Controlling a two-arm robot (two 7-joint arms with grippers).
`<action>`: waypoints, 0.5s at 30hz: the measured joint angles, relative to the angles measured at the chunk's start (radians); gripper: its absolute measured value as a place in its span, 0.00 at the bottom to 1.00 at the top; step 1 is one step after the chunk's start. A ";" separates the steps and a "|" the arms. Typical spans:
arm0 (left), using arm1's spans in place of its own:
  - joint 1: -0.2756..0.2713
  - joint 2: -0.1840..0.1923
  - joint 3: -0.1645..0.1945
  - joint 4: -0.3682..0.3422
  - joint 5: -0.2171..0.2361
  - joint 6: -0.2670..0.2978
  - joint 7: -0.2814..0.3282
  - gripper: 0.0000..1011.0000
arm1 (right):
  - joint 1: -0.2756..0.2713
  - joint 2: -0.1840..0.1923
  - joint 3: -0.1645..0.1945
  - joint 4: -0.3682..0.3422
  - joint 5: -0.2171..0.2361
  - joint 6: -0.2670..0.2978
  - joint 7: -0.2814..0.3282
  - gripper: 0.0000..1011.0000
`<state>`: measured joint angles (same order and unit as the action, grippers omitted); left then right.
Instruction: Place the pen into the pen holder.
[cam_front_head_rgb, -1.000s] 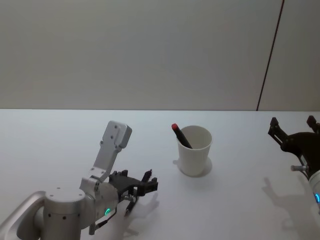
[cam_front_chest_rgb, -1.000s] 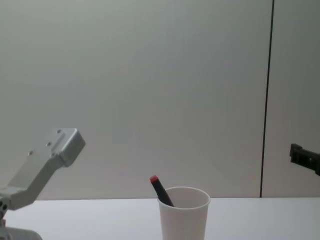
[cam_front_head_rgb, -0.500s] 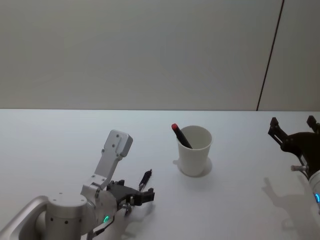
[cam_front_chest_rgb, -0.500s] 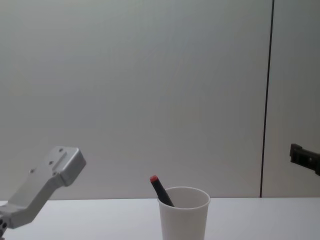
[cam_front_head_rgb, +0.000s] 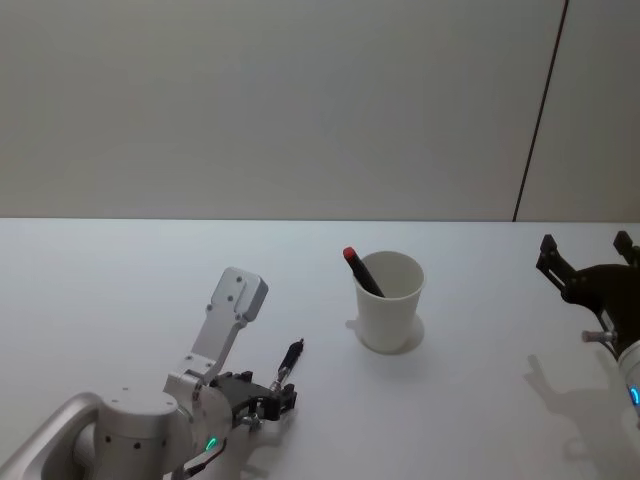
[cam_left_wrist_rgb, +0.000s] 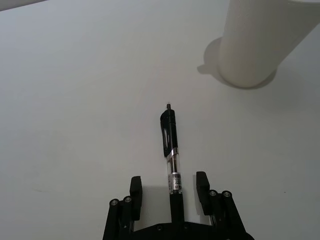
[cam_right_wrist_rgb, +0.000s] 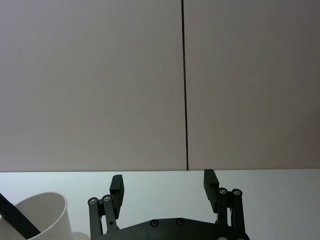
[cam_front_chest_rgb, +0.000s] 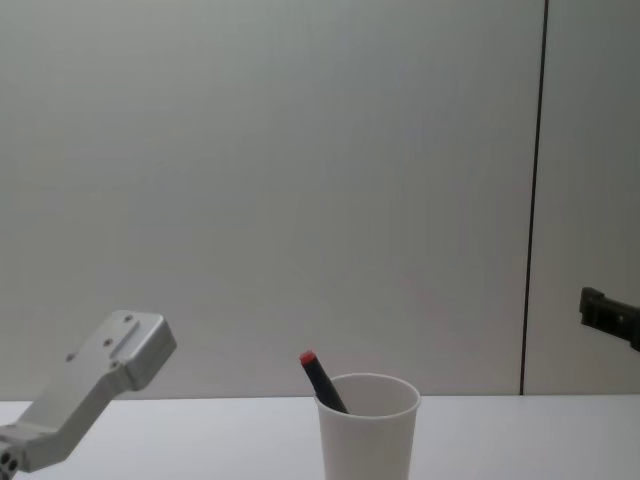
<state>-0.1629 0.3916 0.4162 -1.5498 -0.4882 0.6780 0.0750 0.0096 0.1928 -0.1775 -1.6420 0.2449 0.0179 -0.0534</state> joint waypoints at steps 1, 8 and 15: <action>0.000 0.000 0.000 0.001 0.003 0.002 0.000 0.69 | 0.000 0.000 0.000 0.000 0.000 0.000 0.000 0.99; -0.004 -0.006 0.004 0.006 0.029 0.024 0.000 0.45 | 0.000 0.000 0.000 0.000 0.000 0.000 0.000 0.99; -0.006 -0.010 0.007 0.010 0.050 0.038 -0.002 0.32 | 0.000 0.000 0.000 0.000 0.000 0.000 0.000 0.99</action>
<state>-0.1694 0.3816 0.4228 -1.5399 -0.4379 0.7155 0.0726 0.0097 0.1929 -0.1775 -1.6420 0.2449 0.0179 -0.0534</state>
